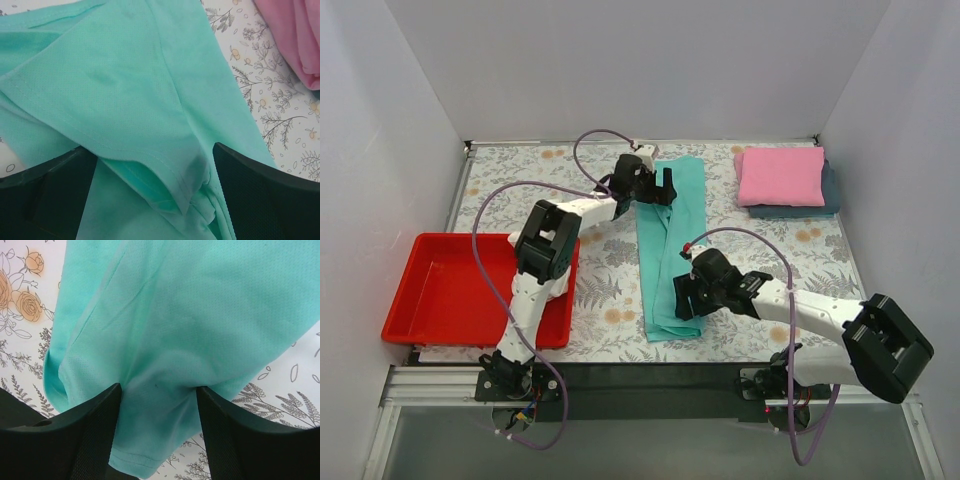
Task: Fold and stack the t-shirts
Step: Fold the tshirt
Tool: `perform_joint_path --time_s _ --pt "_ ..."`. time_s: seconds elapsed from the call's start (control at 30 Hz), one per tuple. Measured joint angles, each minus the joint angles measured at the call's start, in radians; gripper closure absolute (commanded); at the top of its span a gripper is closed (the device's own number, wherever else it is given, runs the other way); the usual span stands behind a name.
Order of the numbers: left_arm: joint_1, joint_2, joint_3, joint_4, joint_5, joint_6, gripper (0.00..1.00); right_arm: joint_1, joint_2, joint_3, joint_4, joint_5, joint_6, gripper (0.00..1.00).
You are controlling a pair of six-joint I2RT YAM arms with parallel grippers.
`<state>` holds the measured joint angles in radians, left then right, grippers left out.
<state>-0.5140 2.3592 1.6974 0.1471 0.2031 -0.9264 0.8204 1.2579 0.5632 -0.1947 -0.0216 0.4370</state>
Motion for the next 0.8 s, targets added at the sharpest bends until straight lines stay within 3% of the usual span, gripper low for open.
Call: perform_joint_path --time_s 0.17,0.37,0.53,0.8 --pt "0.000 -0.147 -0.166 0.035 0.000 0.002 0.09 0.000 -0.074 0.020 -0.051 0.032 -0.019 0.40" --pt "-0.009 -0.511 -0.420 0.095 -0.018 -0.039 0.10 0.000 -0.201 0.037 -0.107 0.066 -0.030 0.37" --pt "-0.080 -0.782 -0.641 0.114 -0.063 -0.105 0.10 0.001 -0.261 0.026 -0.180 0.071 -0.021 0.36" --pt "-0.297 -0.871 -0.964 -0.075 -0.129 -0.245 0.12 0.001 -0.335 -0.030 -0.247 0.042 0.009 0.35"
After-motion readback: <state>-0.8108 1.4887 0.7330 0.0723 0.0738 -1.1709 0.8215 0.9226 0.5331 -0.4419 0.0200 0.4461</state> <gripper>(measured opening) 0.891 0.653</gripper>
